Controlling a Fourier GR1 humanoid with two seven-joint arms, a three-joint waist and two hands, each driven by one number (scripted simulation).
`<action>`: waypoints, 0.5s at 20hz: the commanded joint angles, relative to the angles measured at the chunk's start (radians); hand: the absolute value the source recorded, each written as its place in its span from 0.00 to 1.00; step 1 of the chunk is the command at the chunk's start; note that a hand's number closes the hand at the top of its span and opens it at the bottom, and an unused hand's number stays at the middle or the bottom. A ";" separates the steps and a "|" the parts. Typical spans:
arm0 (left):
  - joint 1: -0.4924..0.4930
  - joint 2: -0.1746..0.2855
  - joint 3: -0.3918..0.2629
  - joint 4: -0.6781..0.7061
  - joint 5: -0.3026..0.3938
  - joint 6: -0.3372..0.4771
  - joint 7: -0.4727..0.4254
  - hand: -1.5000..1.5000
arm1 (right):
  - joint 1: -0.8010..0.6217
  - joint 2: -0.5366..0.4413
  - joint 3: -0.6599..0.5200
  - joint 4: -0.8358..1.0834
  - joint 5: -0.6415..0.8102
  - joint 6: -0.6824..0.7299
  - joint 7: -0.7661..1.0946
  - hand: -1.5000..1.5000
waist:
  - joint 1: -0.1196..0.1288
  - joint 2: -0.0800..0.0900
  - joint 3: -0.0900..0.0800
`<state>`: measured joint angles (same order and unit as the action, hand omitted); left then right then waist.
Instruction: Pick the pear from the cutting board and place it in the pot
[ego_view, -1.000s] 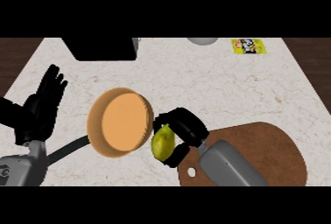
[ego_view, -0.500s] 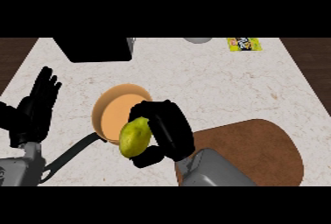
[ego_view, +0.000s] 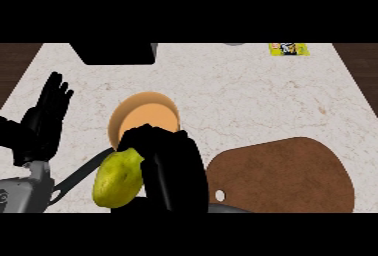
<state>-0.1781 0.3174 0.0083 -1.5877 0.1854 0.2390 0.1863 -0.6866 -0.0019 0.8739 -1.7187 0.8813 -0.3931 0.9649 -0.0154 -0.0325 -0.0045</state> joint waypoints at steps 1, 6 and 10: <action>-0.010 -0.012 -0.023 -0.030 -0.021 0.012 0.015 0.50 | -0.133 0.002 0.054 -0.080 0.058 0.005 0.335 1.00 | 0.026 0.017 0.002; -0.036 -0.013 -0.007 -0.024 0.001 -0.014 0.010 0.50 | -0.123 0.001 0.012 -0.009 0.027 -0.136 0.287 1.00 | 0.030 0.030 0.004; -0.031 -0.010 -0.003 0.009 -0.019 -0.011 -0.010 0.50 | -0.240 0.001 -0.005 0.212 0.209 0.099 0.283 1.00 | 0.014 0.026 0.002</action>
<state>-0.2033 0.3127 0.0096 -1.5961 0.1801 0.2257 0.1897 -0.8709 -0.0093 0.8659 -1.6208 0.9779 -0.3804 1.1132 0.0077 -0.0079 -0.0022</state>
